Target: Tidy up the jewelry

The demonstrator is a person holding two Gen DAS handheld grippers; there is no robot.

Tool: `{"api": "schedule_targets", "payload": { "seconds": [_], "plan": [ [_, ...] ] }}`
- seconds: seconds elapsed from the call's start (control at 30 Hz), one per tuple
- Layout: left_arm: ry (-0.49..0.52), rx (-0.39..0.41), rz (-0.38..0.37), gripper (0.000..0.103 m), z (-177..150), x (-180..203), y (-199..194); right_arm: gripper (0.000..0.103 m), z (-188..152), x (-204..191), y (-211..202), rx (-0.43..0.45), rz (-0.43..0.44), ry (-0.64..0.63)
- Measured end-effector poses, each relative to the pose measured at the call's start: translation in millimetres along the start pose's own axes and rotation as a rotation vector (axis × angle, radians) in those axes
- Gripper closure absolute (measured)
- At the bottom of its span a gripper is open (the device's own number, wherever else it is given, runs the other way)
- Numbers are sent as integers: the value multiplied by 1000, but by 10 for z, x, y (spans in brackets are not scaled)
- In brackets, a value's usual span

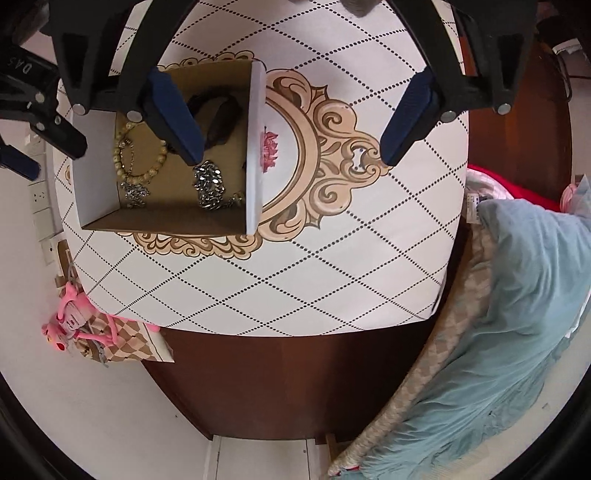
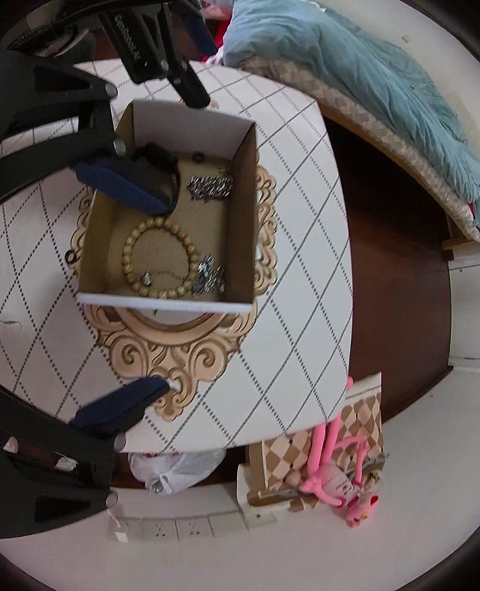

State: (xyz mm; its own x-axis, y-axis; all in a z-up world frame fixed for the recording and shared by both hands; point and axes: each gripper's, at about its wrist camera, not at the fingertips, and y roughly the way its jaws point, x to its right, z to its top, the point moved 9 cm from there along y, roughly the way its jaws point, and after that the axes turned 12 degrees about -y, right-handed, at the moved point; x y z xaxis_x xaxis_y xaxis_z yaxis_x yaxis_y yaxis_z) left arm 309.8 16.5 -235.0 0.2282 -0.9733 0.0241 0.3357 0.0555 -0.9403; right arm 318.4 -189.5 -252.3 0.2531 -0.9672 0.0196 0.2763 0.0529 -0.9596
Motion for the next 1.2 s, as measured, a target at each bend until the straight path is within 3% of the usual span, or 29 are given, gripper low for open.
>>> {"api": "schedule_targets", "payload": {
  "seconds": [0.17,0.57,0.83,1.2],
  "plan": [
    [6,22,3,2,-77,10,-35,3,-124,66,-32,14,-68,12],
    [-19,56,-41,2,-227,81,-346,3,-327,130,-273,53,-90,63],
    [-37,108,-68,2,-344,-10,-800,3,-426,69,-853,140,-122,68],
    [-57,275,-96,2,-525,-207,-1864,3,-730,-131,-1940,298,-141,76]
  ]
}}
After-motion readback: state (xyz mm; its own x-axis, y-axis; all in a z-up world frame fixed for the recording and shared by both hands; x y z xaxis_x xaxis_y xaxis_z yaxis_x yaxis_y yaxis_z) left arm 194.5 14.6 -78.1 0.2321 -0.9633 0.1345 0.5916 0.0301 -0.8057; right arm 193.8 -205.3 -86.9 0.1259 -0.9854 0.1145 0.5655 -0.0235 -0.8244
